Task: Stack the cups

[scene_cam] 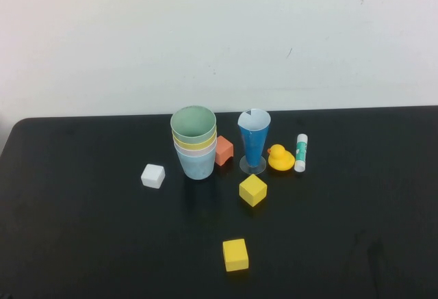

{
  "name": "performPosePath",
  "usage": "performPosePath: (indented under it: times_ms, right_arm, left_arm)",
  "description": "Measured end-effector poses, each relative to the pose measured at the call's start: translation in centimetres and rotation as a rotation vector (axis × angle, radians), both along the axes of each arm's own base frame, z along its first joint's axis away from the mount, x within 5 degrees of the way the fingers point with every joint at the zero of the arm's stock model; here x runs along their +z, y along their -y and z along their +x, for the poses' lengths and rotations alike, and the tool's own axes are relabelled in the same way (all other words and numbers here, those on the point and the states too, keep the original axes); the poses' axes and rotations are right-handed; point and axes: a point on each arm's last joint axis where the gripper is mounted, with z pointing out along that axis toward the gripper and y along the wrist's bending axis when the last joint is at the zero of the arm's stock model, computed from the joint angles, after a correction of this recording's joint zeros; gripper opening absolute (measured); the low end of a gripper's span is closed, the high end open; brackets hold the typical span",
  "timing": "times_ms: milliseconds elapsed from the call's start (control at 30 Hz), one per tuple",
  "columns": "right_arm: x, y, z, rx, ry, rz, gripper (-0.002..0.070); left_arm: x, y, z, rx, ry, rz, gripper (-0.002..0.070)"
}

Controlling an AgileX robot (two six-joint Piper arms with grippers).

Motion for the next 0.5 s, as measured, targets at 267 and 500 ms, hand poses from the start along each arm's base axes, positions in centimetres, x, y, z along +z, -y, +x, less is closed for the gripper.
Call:
performPosePath:
  times_ms: [267, 500]
  right_arm:
    - [0.00, 0.00, 0.00, 0.000, 0.000, 0.001, -0.0001]
    - [0.00, 0.00, 0.00, 0.000, 0.000, 0.001, -0.0001]
  left_arm:
    - [0.00, 0.00, 0.00, 0.005, -0.003, -0.018, -0.0001]
    - [0.00, 0.00, 0.00, 0.005, -0.003, -0.018, -0.0001]
